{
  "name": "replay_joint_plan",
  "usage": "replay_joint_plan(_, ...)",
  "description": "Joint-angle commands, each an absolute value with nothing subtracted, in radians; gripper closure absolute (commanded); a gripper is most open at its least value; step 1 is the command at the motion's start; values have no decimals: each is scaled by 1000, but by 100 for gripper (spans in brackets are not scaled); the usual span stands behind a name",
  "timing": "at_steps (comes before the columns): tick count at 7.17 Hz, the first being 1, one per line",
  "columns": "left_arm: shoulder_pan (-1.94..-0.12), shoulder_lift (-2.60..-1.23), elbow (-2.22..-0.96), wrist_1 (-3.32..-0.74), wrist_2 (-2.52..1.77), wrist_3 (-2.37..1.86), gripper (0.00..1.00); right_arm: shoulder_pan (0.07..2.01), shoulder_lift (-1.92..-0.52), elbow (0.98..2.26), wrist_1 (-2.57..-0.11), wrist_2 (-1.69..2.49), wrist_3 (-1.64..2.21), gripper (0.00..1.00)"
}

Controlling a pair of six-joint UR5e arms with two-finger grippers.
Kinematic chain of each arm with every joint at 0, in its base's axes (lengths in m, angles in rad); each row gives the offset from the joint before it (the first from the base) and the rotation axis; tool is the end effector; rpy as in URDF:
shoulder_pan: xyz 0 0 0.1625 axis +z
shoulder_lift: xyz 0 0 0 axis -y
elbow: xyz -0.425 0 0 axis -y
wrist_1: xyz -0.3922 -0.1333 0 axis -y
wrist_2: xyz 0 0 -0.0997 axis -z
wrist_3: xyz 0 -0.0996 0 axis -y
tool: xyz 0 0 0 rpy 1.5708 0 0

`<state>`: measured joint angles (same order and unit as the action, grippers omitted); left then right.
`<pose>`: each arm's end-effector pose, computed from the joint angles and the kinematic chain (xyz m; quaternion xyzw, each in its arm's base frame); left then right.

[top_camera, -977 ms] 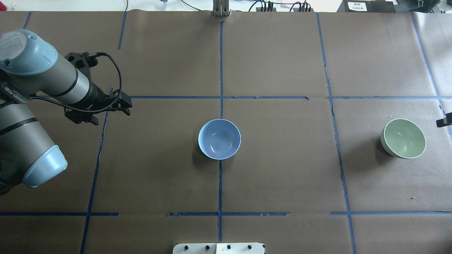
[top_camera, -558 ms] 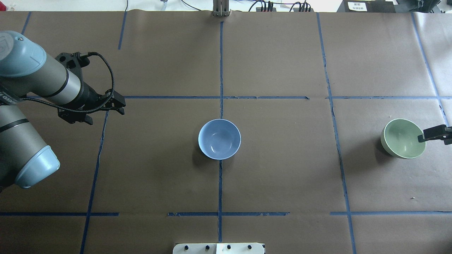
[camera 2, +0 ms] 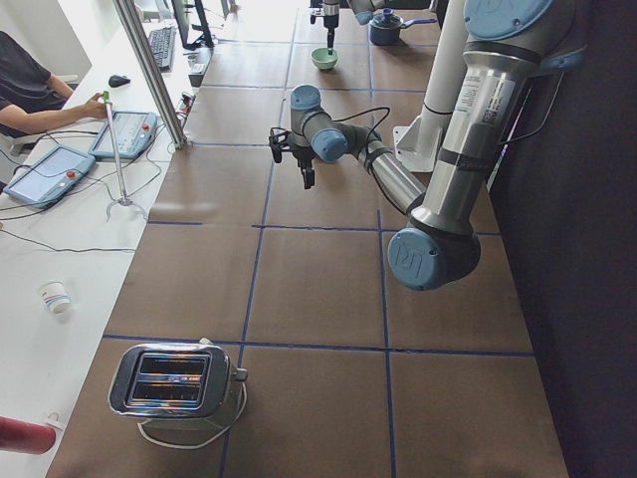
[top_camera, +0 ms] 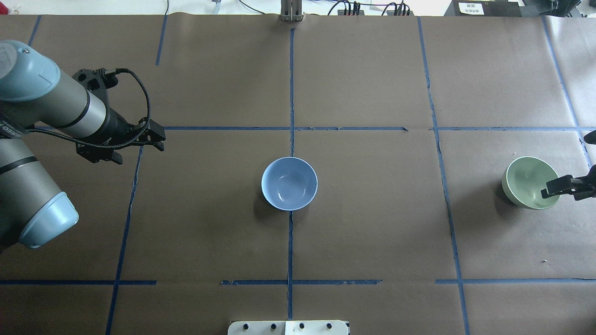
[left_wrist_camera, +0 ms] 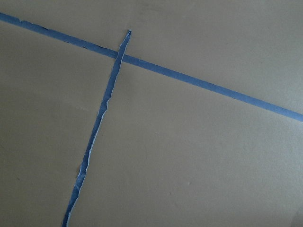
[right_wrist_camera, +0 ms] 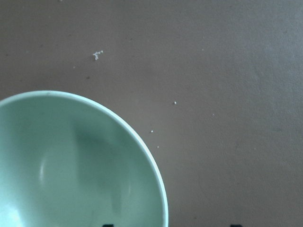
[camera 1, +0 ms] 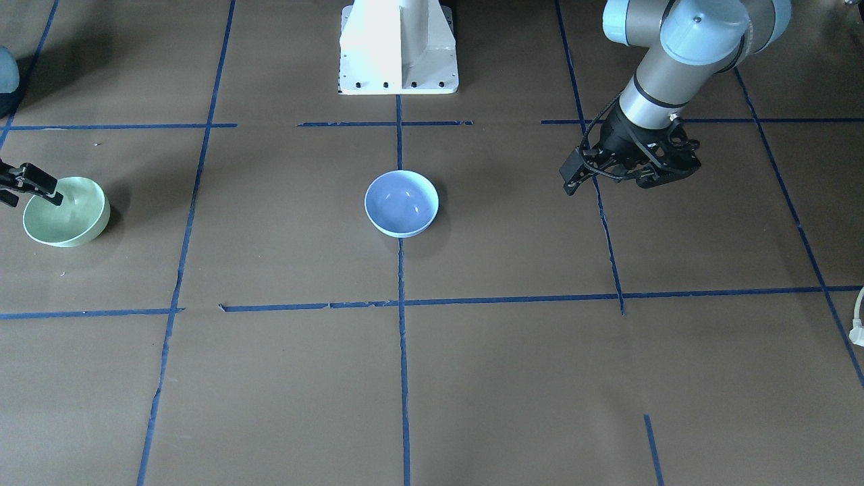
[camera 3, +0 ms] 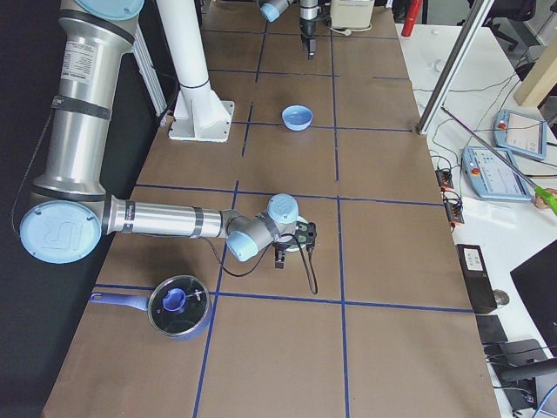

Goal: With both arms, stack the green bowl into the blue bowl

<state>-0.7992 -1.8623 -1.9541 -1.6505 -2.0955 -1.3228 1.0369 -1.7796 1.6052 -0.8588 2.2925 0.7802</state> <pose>0.3307 -0.4596 0.3191 -0.0309 0.4287 -0.1524 0.8900 -0.1567 -0.3977 0.6595 -0.0112 -0.4213 0.0177 0.9067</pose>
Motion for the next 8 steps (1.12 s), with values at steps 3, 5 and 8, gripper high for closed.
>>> replay_joint_plan(3, -799, -1862, -1954, -1651, -2095, -1322, 0, 1038, -1784, 1600, -723, 2299, 785, 100)
replay_joint_plan(5, -799, -1864, -1956, -1651, -2095, -1325, 0, 1057, -1751, 1617, -642, 2359, 925, 100)
replay_joint_plan(8, -813, -1827, -1971, -1652, -2100, -1312, 0, 1052, -1610, 1650, -469, 2381, 1291, 100)
